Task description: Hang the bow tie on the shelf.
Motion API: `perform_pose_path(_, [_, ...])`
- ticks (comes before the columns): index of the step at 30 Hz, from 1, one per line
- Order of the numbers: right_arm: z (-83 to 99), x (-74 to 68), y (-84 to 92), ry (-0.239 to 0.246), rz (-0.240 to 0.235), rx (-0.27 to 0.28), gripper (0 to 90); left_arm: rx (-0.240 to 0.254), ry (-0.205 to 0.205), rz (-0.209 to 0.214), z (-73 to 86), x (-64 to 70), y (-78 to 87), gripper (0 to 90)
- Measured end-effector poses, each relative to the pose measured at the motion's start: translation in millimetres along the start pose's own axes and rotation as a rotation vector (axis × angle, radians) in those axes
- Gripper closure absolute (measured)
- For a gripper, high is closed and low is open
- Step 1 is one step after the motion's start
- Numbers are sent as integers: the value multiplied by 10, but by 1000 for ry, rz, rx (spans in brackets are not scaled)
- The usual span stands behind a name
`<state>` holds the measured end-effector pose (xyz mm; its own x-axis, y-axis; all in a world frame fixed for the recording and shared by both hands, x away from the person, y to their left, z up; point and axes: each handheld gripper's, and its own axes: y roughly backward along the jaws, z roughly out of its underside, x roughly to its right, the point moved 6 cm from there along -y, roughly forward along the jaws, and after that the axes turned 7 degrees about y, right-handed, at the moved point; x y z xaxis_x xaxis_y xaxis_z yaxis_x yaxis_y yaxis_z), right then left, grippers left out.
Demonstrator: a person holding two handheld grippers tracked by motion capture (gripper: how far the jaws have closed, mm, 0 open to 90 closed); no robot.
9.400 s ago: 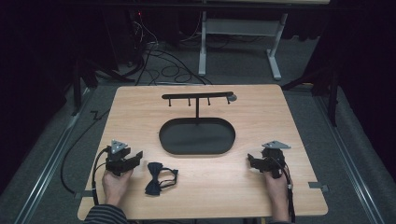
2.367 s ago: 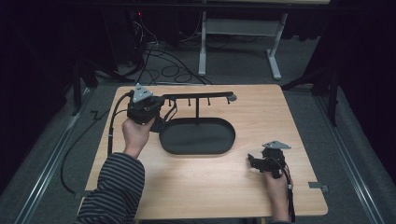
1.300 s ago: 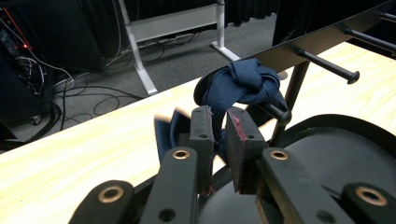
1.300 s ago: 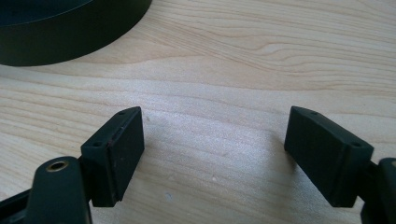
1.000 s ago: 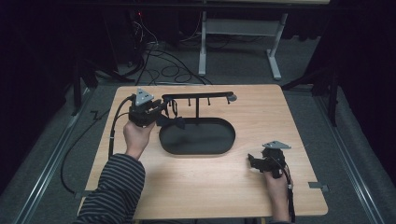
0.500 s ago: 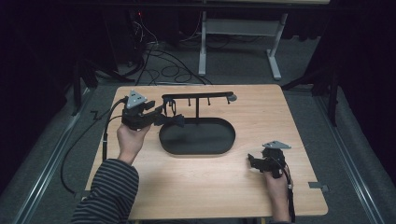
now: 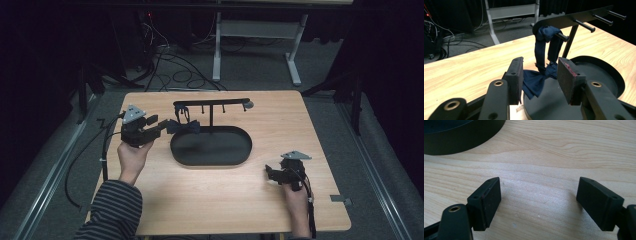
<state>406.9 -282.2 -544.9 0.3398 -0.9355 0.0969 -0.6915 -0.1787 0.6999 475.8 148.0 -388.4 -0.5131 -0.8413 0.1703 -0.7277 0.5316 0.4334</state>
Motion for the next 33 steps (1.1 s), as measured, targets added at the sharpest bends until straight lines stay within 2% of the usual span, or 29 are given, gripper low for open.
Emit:
perform_pose_path(11, [0,-4,0,3,-1,0,210,6,32,12,140,-3,209,525])
perform_pose_path(23, [1,-5,2,7,-2,-4,210,-7,72,30,324,13,308,506])
perform_pose_path(30, [1,-5,2,7,-2,-4,210,-10,63,39,366,61,402,497])
perform_pose_path(33, [1,-5,2,7,-2,-4,210,-12,71,41,394,63,434,494])
